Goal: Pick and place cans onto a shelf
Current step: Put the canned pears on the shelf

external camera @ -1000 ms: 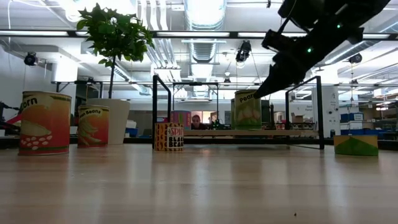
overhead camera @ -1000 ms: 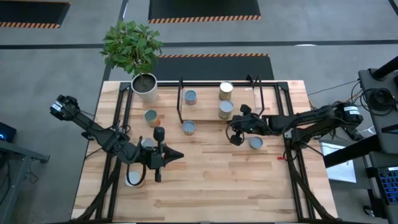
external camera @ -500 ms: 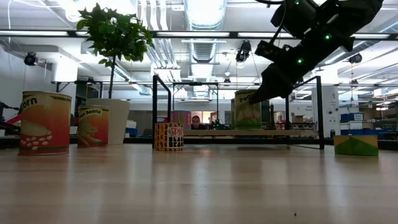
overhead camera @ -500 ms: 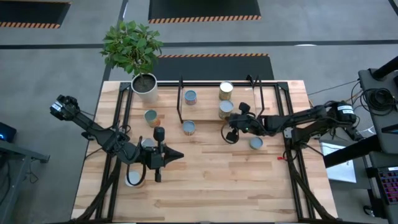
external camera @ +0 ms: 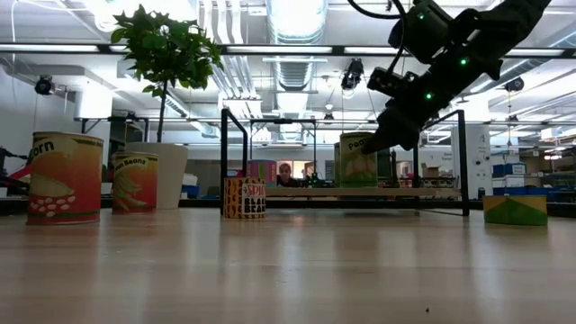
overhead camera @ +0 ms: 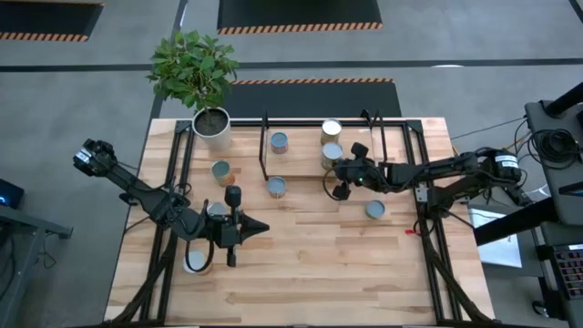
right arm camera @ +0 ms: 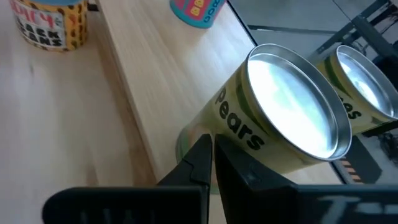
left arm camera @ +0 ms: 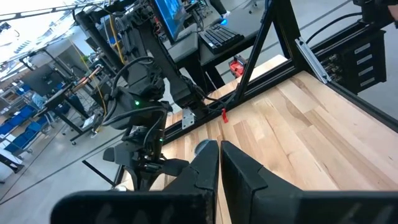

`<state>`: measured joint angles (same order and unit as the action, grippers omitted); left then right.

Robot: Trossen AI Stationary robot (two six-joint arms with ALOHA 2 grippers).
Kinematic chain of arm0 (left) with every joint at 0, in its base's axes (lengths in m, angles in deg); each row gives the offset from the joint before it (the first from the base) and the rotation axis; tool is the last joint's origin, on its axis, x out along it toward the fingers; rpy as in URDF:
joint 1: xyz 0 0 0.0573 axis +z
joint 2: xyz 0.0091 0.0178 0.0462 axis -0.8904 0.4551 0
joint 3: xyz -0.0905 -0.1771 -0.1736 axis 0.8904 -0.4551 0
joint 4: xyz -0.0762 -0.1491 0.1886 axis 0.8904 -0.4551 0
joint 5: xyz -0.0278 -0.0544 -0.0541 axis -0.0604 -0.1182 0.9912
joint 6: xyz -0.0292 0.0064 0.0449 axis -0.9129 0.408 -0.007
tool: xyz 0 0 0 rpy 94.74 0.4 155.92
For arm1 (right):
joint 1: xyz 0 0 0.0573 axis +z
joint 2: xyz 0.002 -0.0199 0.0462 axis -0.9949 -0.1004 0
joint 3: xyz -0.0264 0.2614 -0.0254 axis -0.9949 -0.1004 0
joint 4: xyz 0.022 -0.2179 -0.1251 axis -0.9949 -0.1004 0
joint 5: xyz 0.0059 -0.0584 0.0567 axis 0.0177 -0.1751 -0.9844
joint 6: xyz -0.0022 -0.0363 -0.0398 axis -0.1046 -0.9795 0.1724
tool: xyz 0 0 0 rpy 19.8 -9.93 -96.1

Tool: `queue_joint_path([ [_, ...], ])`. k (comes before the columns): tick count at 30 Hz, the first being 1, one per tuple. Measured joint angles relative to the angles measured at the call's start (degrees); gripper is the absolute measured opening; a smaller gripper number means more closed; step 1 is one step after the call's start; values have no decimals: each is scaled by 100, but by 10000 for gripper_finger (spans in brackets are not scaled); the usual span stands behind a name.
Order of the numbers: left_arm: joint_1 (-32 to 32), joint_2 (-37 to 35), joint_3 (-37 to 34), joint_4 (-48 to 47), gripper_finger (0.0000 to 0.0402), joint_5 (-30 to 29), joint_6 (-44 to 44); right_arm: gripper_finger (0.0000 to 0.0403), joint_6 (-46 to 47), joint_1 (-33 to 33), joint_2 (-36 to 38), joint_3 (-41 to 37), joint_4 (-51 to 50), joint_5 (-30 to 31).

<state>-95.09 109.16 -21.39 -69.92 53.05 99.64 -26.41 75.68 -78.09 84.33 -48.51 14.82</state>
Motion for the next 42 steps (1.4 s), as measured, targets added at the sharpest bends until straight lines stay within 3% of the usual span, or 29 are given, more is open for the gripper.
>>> queue_joint_path([
  [10,0,0,1,0,0,0,0,9,-243,-331,0,0,-10,-396],
  [42,0,0,2,0,0,0,2,9,-248,-736,2,1,309,-592],
])
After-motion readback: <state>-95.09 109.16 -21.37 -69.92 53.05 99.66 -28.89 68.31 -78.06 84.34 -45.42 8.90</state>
